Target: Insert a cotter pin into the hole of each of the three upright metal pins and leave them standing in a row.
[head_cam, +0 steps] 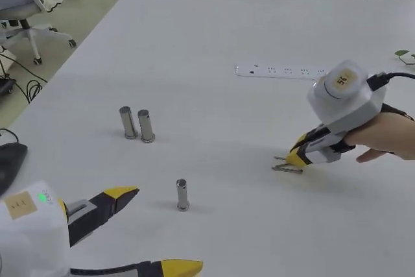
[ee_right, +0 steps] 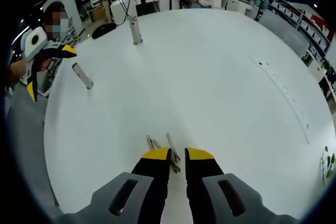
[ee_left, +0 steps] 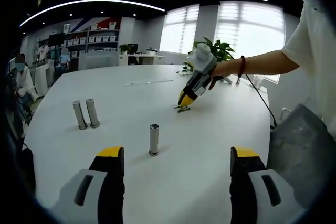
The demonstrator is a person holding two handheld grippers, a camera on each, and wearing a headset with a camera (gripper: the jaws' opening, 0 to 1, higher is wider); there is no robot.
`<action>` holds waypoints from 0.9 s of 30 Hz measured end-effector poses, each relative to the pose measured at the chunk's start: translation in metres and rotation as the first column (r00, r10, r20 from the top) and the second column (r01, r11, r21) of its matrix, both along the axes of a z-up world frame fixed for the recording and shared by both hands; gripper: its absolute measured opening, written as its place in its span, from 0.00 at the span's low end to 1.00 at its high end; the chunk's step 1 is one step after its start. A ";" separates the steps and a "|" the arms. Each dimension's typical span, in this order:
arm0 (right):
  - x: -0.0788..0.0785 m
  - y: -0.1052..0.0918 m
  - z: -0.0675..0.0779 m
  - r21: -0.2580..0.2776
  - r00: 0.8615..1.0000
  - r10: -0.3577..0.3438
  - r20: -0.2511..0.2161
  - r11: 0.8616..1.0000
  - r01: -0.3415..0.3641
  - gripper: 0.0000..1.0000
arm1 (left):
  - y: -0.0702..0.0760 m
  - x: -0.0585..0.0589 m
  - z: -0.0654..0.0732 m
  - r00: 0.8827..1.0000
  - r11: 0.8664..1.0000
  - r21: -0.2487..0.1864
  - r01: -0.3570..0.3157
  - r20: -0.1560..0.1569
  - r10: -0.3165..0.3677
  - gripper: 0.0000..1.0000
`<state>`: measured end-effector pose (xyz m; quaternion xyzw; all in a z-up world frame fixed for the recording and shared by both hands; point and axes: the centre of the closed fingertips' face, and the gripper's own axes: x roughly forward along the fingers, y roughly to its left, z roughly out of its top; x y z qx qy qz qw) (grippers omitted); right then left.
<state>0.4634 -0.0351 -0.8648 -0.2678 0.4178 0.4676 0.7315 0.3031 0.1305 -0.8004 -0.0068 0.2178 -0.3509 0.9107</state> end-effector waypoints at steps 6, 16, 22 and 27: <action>-0.002 -0.001 -0.001 -0.039 0.999 0.045 0.001 0.998 -0.045 0.11 | 0.002 0.001 0.001 1.000 1.000 -0.001 -0.006 0.001 0.006 0.82; -0.007 -0.001 -0.002 -0.110 0.987 0.159 0.003 0.981 -0.157 0.09 | 0.004 0.001 0.005 1.000 1.000 -0.001 -0.014 0.013 0.014 0.81; -0.007 -0.001 -0.003 -0.155 0.978 0.210 0.001 0.966 -0.207 0.07 | 0.007 0.001 0.006 1.000 1.000 0.003 -0.016 0.015 0.016 0.80; -0.004 -0.001 -0.003 -0.193 0.971 0.238 -0.005 0.953 -0.234 0.05 | 0.007 -0.001 0.007 1.000 1.000 0.010 -0.007 0.018 0.007 0.80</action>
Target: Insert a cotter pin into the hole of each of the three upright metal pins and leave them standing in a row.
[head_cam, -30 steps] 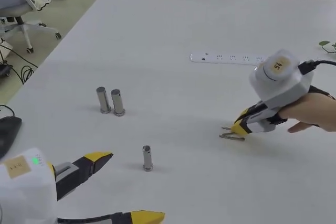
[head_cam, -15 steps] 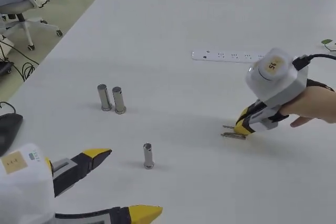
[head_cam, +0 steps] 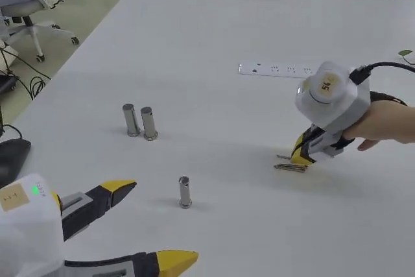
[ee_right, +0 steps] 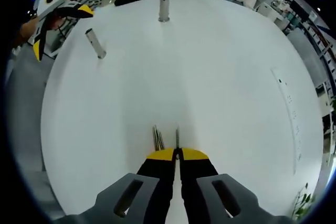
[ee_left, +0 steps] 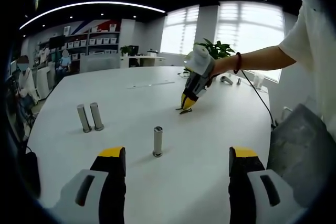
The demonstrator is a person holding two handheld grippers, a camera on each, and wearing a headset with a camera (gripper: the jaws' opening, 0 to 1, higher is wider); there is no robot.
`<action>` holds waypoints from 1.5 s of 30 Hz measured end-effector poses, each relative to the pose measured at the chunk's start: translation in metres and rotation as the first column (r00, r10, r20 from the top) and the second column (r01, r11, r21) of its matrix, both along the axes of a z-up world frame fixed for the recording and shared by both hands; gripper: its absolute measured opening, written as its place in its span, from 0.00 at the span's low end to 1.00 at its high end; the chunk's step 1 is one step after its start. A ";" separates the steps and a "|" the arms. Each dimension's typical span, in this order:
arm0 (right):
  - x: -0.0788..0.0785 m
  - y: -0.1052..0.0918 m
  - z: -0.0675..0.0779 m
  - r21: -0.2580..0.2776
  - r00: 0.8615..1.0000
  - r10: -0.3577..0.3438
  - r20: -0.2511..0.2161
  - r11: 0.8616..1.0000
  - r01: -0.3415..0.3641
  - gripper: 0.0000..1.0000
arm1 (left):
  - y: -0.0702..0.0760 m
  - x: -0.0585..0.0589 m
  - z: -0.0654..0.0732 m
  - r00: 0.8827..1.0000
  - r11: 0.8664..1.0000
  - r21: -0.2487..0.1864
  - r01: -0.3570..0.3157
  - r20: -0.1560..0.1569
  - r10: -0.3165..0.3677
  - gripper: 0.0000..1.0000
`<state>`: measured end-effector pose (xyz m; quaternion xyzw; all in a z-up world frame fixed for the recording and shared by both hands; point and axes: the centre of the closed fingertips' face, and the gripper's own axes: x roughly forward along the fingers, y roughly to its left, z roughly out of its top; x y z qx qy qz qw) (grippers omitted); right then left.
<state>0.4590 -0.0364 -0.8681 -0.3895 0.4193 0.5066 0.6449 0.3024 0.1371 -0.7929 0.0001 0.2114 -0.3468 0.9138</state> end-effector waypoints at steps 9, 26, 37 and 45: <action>0.000 -0.001 0.000 -0.026 1.000 0.000 0.001 1.000 0.000 0.03 | 0.000 -0.002 0.001 1.000 1.000 0.003 0.004 0.000 -0.004 0.80; -0.002 -0.002 0.013 0.004 0.999 0.014 0.051 1.000 -0.014 0.02 | 0.002 0.001 0.008 1.000 0.998 -0.052 -0.023 -0.006 0.023 0.77; -0.025 0.013 0.041 0.049 0.993 0.067 0.100 0.996 -0.072 0.02 | 0.003 0.001 0.020 0.998 0.989 -0.137 -0.052 -0.025 0.049 0.64; -0.051 0.026 0.060 0.080 0.984 0.116 0.135 0.989 -0.128 0.02 | -0.002 -0.003 0.030 0.997 0.976 -0.211 -0.063 -0.061 0.051 0.56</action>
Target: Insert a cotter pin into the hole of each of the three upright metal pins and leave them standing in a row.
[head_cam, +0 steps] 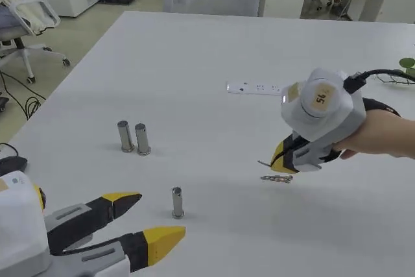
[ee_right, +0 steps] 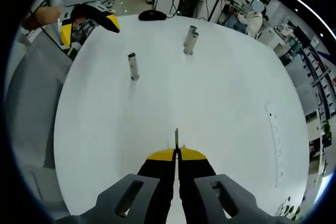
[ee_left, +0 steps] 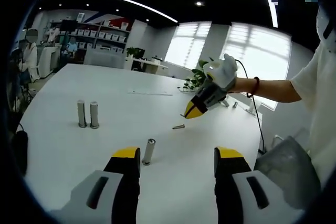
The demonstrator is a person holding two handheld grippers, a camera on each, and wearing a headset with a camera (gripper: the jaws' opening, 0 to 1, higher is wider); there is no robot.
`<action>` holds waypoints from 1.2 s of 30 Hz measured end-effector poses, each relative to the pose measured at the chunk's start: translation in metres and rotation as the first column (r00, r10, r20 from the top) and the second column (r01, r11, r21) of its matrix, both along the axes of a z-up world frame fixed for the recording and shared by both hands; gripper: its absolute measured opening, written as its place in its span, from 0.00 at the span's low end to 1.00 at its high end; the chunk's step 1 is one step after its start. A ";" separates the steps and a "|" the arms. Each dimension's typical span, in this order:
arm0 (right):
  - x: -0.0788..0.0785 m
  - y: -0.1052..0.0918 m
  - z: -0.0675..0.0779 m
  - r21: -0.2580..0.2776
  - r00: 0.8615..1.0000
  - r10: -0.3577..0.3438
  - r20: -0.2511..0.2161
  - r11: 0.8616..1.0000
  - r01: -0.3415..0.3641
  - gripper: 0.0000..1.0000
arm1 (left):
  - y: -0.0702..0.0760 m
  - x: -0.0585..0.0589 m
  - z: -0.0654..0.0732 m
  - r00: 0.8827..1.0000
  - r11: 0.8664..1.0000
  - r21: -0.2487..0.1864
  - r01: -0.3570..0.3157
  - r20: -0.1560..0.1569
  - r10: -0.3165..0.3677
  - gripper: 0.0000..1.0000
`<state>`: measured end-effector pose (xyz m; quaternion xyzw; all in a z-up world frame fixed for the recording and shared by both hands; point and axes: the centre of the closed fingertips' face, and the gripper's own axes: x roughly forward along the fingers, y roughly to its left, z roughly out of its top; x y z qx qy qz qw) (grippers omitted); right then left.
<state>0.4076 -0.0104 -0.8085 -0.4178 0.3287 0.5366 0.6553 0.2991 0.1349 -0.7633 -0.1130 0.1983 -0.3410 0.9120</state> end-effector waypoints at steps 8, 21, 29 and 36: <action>-0.023 0.011 0.010 0.043 0.998 0.054 0.028 0.998 -0.055 0.02 | -0.004 -0.005 0.003 0.998 0.996 -0.087 -0.021 -0.064 0.015 0.49; -0.058 0.034 0.027 0.148 0.989 0.120 0.084 0.980 -0.131 0.02 | -0.025 -0.013 0.004 0.989 0.985 -0.173 -0.003 -0.149 -0.024 0.36; -0.078 0.048 0.033 0.184 0.979 0.174 0.104 0.964 -0.191 0.02 | -0.037 -0.015 0.004 0.984 0.980 -0.201 0.015 -0.173 -0.051 0.33; -0.095 0.058 0.038 0.224 0.966 0.222 0.129 0.943 -0.247 0.02 | -0.047 -0.015 0.007 0.979 0.971 -0.240 0.015 -0.193 -0.063 0.29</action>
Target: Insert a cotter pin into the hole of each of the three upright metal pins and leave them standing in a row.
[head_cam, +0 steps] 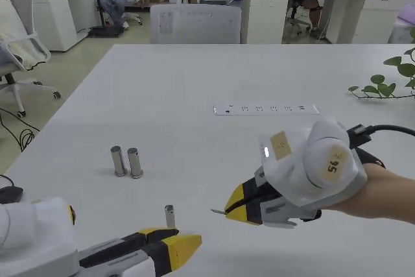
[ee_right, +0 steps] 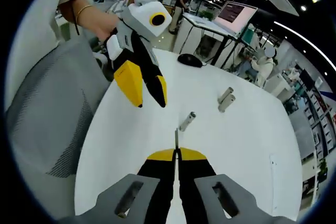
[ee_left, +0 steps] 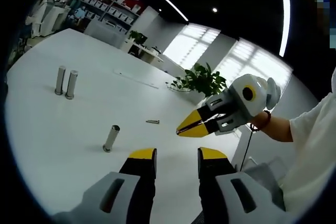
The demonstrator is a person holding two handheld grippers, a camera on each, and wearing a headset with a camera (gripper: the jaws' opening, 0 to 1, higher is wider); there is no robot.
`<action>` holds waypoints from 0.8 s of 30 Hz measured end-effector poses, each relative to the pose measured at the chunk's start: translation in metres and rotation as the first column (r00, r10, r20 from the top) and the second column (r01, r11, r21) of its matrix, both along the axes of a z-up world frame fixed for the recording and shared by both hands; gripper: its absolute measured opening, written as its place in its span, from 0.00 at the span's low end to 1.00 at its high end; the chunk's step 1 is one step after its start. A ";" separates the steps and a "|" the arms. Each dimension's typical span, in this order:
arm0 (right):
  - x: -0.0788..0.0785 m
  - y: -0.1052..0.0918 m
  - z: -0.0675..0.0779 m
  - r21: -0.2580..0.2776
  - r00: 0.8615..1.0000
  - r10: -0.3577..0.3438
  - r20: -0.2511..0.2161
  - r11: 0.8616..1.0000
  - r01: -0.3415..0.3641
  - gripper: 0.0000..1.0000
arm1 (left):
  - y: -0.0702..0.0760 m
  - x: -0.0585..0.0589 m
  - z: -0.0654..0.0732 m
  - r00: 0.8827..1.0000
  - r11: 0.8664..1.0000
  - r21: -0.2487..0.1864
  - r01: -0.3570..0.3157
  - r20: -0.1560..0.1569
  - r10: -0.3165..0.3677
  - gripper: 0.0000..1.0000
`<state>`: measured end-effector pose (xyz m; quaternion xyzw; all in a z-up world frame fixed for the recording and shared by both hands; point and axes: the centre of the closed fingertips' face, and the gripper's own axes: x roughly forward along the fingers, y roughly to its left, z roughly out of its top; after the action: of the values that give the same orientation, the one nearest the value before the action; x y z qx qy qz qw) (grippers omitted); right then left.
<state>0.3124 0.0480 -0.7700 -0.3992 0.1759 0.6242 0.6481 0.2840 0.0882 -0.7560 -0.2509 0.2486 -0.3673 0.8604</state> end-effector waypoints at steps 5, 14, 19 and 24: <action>-0.009 0.004 0.002 0.011 0.999 0.028 0.022 1.000 -0.028 0.02 | -0.004 0.000 0.000 1.000 1.000 -0.021 -0.007 -0.023 0.006 0.27; -0.025 0.010 0.002 0.020 0.998 0.063 0.030 0.998 -0.063 0.02 | -0.014 -0.001 0.001 0.998 0.998 -0.069 -0.003 -0.063 -0.001 0.22; -0.031 0.012 0.001 0.022 0.997 0.075 0.035 0.997 -0.076 0.02 | -0.019 -0.001 0.001 0.996 0.996 -0.088 0.004 -0.088 -0.011 0.18; -0.034 0.012 0.002 0.021 0.996 0.082 0.042 0.996 -0.083 0.02 | -0.021 -0.002 -0.001 0.995 0.995 -0.096 0.007 -0.103 -0.017 0.16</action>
<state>0.2784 0.0598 -0.7682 -0.4115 0.1388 0.6439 0.6299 0.2818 0.0676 -0.7573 -0.3090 0.2764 -0.3704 0.8312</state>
